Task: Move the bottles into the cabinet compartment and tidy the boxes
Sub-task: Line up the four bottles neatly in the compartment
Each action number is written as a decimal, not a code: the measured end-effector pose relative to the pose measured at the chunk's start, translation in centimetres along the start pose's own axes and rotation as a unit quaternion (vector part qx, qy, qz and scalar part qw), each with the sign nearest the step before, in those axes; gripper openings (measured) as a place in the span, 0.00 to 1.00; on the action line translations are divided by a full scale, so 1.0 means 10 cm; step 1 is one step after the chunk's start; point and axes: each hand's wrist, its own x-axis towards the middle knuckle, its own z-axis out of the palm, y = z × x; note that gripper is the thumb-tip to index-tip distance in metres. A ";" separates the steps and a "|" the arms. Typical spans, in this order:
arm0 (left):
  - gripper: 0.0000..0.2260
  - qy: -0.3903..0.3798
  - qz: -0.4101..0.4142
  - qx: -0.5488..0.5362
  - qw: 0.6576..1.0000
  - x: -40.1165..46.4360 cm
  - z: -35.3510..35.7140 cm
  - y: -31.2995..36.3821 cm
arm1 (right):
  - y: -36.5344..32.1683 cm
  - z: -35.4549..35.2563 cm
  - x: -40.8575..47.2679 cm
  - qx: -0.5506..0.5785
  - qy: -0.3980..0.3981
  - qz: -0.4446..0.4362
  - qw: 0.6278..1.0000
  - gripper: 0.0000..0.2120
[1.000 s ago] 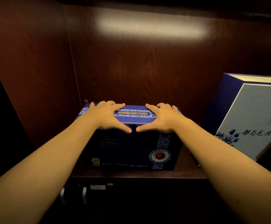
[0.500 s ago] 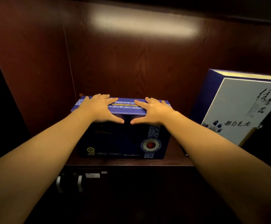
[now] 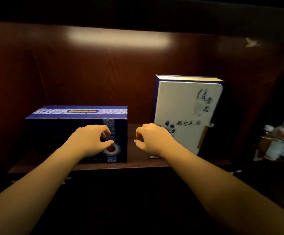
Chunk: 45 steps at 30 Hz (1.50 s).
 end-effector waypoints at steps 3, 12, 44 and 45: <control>0.10 -0.053 0.027 0.006 0.998 -0.10 0.16 0.72 | 0.43 -0.11 -0.65 0.021 -0.067 0.031 0.997 0.11; 0.11 -0.040 0.134 0.024 0.990 -0.20 0.60 2.88 | 1.63 -0.40 -2.54 0.000 -0.064 0.134 0.989 0.08; 0.18 -0.071 0.358 0.151 0.919 2.76 1.06 6.20 | 5.51 -0.85 -2.39 -0.066 -0.017 0.279 0.958 0.14; 0.17 -0.088 0.355 0.152 0.918 2.81 1.07 6.21 | 5.58 -0.83 -2.33 -0.066 -0.022 0.281 0.957 0.16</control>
